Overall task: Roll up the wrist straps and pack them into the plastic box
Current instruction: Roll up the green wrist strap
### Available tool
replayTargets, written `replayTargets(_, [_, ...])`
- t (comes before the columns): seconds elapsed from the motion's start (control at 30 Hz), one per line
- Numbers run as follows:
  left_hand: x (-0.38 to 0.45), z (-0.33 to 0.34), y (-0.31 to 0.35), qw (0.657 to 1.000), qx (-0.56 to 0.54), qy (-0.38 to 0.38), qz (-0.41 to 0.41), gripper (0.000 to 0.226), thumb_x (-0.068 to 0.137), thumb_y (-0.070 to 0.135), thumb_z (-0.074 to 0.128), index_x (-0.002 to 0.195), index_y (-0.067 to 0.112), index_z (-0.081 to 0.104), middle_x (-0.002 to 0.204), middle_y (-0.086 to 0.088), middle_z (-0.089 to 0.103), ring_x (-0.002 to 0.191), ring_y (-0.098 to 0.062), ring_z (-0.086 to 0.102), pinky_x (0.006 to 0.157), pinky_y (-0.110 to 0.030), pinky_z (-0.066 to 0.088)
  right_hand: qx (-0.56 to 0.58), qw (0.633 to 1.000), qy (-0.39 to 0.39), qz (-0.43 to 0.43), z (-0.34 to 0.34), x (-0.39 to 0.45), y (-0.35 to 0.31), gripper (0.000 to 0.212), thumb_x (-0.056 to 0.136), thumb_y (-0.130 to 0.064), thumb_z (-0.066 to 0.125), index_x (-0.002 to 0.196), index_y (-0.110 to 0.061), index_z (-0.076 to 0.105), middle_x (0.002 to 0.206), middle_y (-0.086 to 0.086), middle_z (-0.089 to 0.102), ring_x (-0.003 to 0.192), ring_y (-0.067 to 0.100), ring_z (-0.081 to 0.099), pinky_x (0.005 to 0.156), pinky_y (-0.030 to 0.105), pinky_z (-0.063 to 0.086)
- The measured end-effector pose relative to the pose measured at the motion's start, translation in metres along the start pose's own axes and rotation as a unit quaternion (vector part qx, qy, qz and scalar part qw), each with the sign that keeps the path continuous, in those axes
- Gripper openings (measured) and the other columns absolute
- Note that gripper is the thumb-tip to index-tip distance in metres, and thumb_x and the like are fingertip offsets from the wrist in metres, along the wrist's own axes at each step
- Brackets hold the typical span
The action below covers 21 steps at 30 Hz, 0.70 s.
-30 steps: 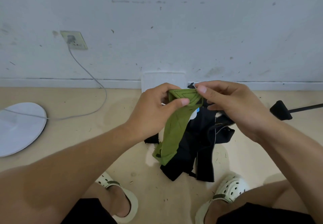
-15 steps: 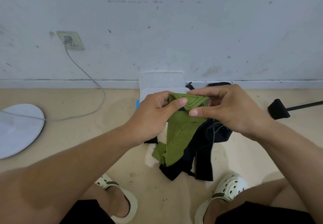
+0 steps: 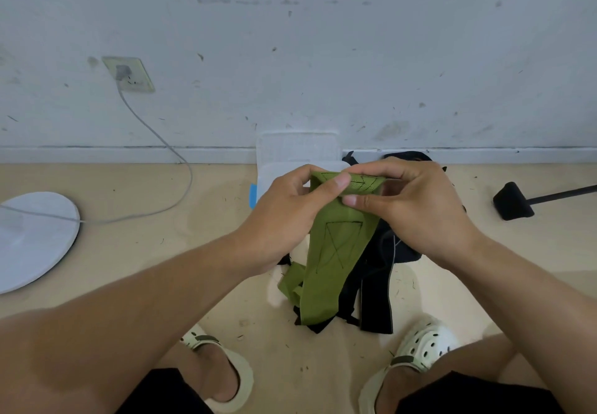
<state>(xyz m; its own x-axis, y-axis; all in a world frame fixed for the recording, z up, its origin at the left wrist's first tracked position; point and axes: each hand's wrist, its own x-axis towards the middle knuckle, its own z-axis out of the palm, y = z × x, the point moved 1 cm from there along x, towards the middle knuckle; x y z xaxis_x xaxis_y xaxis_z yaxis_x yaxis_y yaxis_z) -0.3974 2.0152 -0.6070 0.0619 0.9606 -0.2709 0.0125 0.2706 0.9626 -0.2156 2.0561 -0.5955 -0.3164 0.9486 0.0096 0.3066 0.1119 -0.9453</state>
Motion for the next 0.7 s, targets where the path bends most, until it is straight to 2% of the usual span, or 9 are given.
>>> replayTargets(0.03, [0.0,0.0,0.0,1.0,-0.005,0.004,-0.005,0.025,0.1,0.038,0.064,0.111,0.017,0.071,0.101,-0.005,0.081,0.096,-0.022,0.078,0.097,-0.05,0.06,-0.005,1.0,0.001,-0.007,0.001,0.0,0.0,0.031,0.076,-0.014,0.091,0.1,-0.031,0.083,0.079,-0.013,0.072,0.059,0.019,0.055,0.062,0.028,0.053])
replayTargets(0.1, [0.0,-0.001,0.001,1.0,-0.027,0.006,-0.014,0.025,0.101,0.034,0.063,0.114,0.013,0.07,0.104,-0.008,0.08,0.097,-0.023,0.078,0.095,-0.048,0.061,-0.003,1.0,0.0,-0.008,0.002,0.001,0.001,0.034,0.075,-0.011,0.091,0.103,-0.029,0.083,0.076,-0.015,0.067,0.057,0.011,0.047,0.058,0.019,0.046])
replayTargets(0.23, [0.0,-0.004,0.004,0.995,-0.094,-0.013,-0.043,0.016,0.102,0.021,0.064,0.113,0.01,0.068,0.104,-0.008,0.078,0.091,-0.02,0.076,0.09,-0.043,0.062,0.007,1.0,-0.015,-0.005,0.002,0.004,0.002,0.039,0.075,-0.006,0.09,0.105,-0.029,0.083,0.079,-0.011,0.065,0.062,0.006,0.048,0.066,0.017,0.045])
replayTargets(0.4, [0.001,-0.007,0.006,0.988,-0.144,-0.002,-0.056,0.011,0.097,0.008,0.068,0.107,0.012,0.068,0.099,-0.009,0.077,0.087,-0.02,0.076,0.087,-0.042,0.06,0.009,0.999,-0.034,-0.01,0.002,0.006,0.001,0.038,0.08,-0.002,0.086,0.108,-0.027,0.082,0.091,-0.009,0.073,0.072,0.009,0.058,0.078,0.033,0.055])
replayTargets(0.5, [0.001,-0.009,0.007,0.988,-0.143,0.007,-0.054,0.023,0.093,0.0,0.07,0.112,0.01,0.066,0.102,-0.012,0.079,0.091,-0.023,0.077,0.094,-0.045,0.06,0.025,0.999,-0.043,-0.002,0.001,0.005,-0.001,0.032,0.08,-0.009,0.087,0.107,-0.026,0.083,0.105,0.005,0.075,0.09,0.035,0.065,0.096,0.053,0.056])
replayTargets(0.57, [0.001,-0.01,0.008,0.989,-0.136,0.003,-0.052,0.028,0.091,-0.004,0.071,0.114,0.01,0.065,0.105,-0.014,0.079,0.097,-0.026,0.077,0.097,-0.045,0.059,0.033,0.998,-0.05,0.006,-0.002,0.004,-0.003,0.029,0.077,-0.019,0.087,0.105,-0.026,0.083,0.108,0.008,0.076,0.104,0.044,0.064,0.101,0.057,0.052])
replayTargets(0.63, [0.001,-0.011,0.01,0.991,-0.124,0.001,-0.046,0.03,0.088,-0.007,0.072,0.112,0.012,0.067,0.103,-0.011,0.079,0.098,-0.028,0.077,0.098,-0.045,0.059,0.057,0.995,-0.069,0.035,-0.005,0.004,-0.005,0.03,0.075,-0.027,0.085,0.105,-0.026,0.083,0.112,0.014,0.076,0.11,0.043,0.066,0.105,0.053,0.052])
replayTargets(0.7, [0.001,-0.012,0.011,0.994,-0.104,0.003,-0.034,0.036,0.084,-0.015,0.072,0.105,0.014,0.069,0.094,-0.006,0.077,0.09,-0.024,0.075,0.096,-0.043,0.059,0.107,0.987,-0.092,0.072,-0.009,0.005,-0.008,0.034,0.074,-0.026,0.081,0.108,-0.025,0.081,0.111,0.014,0.077,0.105,0.031,0.074,0.097,0.036,0.059])
